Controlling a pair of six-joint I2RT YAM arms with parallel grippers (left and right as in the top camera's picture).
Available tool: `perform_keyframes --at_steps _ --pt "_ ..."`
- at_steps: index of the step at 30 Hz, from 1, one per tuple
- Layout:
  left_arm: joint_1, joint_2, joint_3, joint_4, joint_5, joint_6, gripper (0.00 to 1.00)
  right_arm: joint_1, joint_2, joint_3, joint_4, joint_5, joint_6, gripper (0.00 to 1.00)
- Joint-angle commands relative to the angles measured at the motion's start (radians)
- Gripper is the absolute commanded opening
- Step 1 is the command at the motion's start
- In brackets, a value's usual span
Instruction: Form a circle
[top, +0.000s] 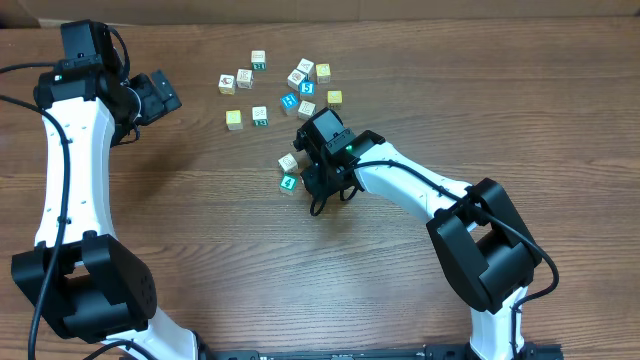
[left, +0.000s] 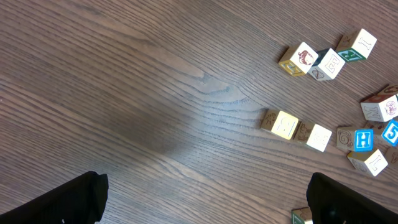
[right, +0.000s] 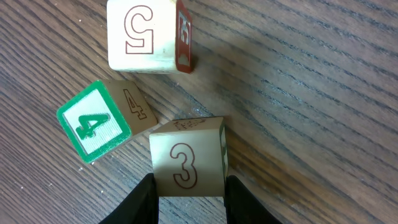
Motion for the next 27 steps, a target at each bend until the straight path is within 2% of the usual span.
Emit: perform_keyframes --at_steps 1,27 --pt "-0.002 0.006 0.0 0.001 0.003 -0.006 0.99 0.008 0.025 -0.006 0.0 0.001 -0.005 0.3" --pt "-0.002 0.006 0.0 0.001 0.003 -0.006 1.0 0.015 0.025 -0.006 0.002 -0.003 -0.047 0.3"
